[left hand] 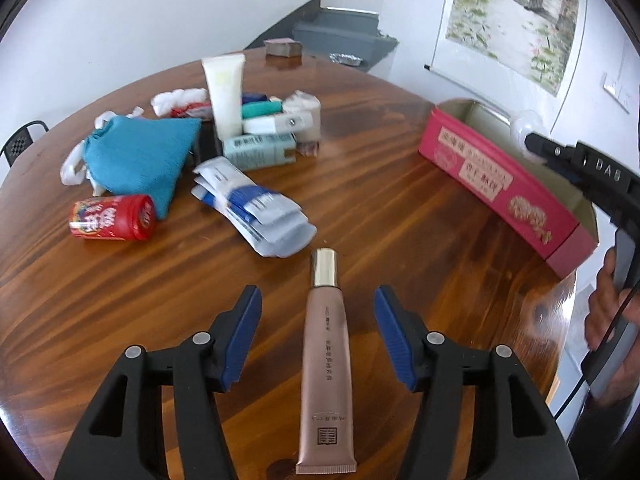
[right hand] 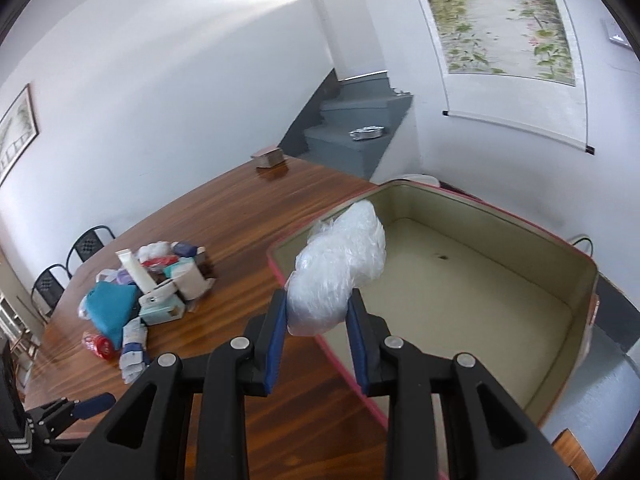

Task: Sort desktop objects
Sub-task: 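Carry the bundle into the red tin while the left gripper grasps the foundation tube, then carry the beige foundation tube to the red tin and release it with the left gripper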

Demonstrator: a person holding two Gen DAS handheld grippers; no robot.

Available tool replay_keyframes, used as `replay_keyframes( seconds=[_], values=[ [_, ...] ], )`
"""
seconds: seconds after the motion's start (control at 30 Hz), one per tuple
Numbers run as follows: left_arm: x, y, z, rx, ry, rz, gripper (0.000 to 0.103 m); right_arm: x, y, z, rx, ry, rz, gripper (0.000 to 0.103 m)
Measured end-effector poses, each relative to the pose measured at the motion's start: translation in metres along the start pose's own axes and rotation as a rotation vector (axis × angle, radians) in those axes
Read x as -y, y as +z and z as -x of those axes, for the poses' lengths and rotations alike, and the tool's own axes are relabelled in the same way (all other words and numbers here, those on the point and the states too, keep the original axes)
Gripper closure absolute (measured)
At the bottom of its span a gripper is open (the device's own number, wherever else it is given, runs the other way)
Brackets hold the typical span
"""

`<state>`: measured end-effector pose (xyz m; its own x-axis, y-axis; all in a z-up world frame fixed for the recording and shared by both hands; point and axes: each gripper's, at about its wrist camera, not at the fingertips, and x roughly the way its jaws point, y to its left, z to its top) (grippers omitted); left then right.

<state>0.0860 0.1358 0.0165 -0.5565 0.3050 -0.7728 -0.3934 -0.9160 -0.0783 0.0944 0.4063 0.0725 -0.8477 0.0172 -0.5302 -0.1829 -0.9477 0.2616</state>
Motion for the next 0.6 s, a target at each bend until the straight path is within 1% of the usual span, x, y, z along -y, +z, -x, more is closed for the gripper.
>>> replay_keyframes(
  seconds=[0.03, 0.07, 0.1, 0.13, 0.17, 0.23, 0.37, 0.47, 0.6],
  values=[
    [0.001, -0.001, -0.004, -0.012, -0.001, -0.003, 0.041, 0.002, 0.0, 0.0, 0.001, -0.009, -0.001, 0.068],
    [0.002, -0.001, -0.006, -0.021, 0.0, -0.003, 0.047, 0.003, 0.001, -0.001, 0.003, -0.018, -0.005, 0.059],
    [0.003, -0.002, -0.008, -0.016, 0.017, -0.009, 0.059, 0.006, 0.0, 0.0, 0.006, -0.019, -0.01, 0.051],
    [0.004, -0.002, -0.008, -0.014, 0.034, -0.018, 0.068, 0.008, 0.0, 0.001, 0.014, -0.02, -0.018, 0.034],
    [0.004, -0.001, -0.007, -0.013, 0.031, -0.019, 0.08, 0.009, 0.001, 0.004, 0.029, -0.024, -0.021, 0.027],
    [0.002, -0.001, -0.005, -0.016, 0.009, 0.003, 0.081, 0.008, 0.003, 0.008, 0.05, -0.036, -0.012, 0.027],
    [0.006, -0.001, 0.001, 0.002, -0.014, 0.005, 0.081, 0.009, 0.004, 0.011, 0.066, -0.032, -0.009, 0.027],
    [0.014, 0.005, 0.012, 0.042, -0.035, -0.005, 0.081, 0.012, 0.004, 0.01, 0.07, -0.035, -0.019, 0.027],
    [0.029, 0.026, 0.026, 0.099, -0.079, -0.023, 0.081, 0.02, 0.004, 0.012, 0.083, -0.035, -0.044, 0.027]
  ],
)
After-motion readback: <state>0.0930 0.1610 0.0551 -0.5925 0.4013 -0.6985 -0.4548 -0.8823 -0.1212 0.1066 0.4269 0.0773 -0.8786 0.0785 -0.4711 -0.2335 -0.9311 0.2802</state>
